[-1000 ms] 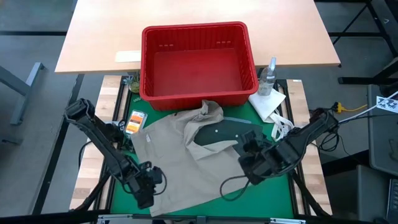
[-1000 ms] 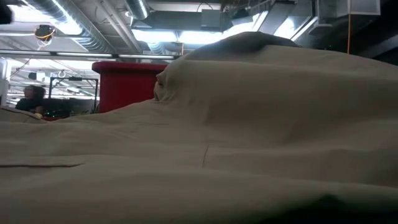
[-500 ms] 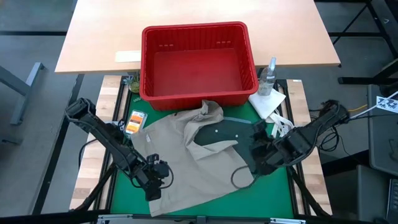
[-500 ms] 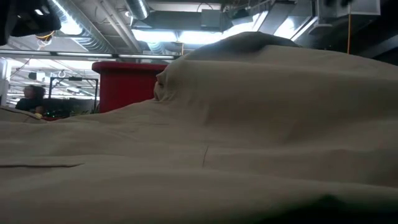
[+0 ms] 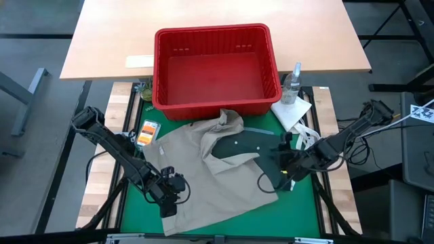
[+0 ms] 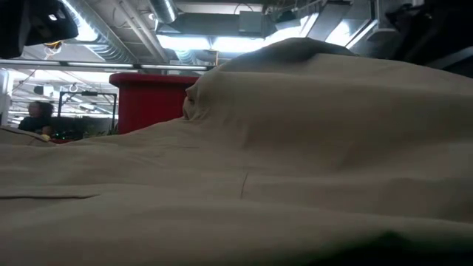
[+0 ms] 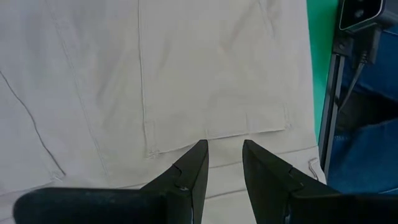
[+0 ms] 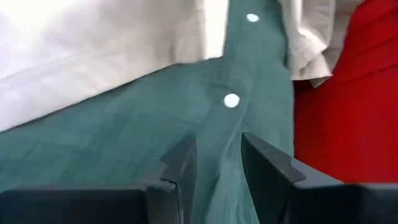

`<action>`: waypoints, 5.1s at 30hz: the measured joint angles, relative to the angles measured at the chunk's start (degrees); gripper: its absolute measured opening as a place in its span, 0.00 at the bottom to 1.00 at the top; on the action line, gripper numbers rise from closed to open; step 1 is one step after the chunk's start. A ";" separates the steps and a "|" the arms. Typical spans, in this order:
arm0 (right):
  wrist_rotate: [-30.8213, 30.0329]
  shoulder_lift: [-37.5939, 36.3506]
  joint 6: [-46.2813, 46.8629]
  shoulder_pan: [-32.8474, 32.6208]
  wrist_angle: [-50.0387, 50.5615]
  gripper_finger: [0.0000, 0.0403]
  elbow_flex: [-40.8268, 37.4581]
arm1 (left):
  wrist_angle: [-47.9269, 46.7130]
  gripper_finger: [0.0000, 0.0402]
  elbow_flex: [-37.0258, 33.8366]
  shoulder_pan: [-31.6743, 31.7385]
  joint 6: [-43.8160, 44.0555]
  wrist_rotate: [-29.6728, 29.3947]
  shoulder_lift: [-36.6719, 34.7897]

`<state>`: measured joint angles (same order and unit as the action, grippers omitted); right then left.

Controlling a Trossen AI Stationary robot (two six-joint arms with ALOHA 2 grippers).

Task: Fold laundry
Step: Fold the beige shorts

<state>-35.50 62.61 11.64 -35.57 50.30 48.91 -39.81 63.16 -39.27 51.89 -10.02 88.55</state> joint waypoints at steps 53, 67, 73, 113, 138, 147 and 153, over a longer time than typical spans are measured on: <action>-1.37 11.54 -8.96 7.10 -9.11 0.04 7.14 | 3.52 0.23 -0.02 -0.02 2.02 -2.60 0.00; 0.82 11.47 -0.43 10.53 12.56 0.01 16.14 | 3.50 0.23 -0.02 -0.02 2.07 -5.13 0.00; 2.26 11.50 0.55 13.49 13.90 0.05 12.65 | 3.50 0.23 -0.02 -0.02 2.02 -5.99 0.00; 14.94 11.50 -2.03 14.93 34.43 0.40 22.85 | 21.19 0.23 -0.02 -2.26 -1.24 -5.30 2.62; 12.09 14.64 -29.06 30.67 -15.62 0.40 22.83 | 19.99 0.23 -0.02 3.94 -12.01 -8.55 2.89; 17.74 25.80 -30.19 37.22 -18.11 0.40 22.79 | 19.70 0.23 -0.02 4.26 -12.02 -9.07 2.89; 17.73 30.57 -30.16 38.28 -19.34 0.40 22.77 | 19.78 0.23 -0.02 4.20 -11.97 -9.05 2.89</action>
<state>-17.76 93.18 -18.52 2.71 30.96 71.68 -20.04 63.13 -35.07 39.92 -19.07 91.44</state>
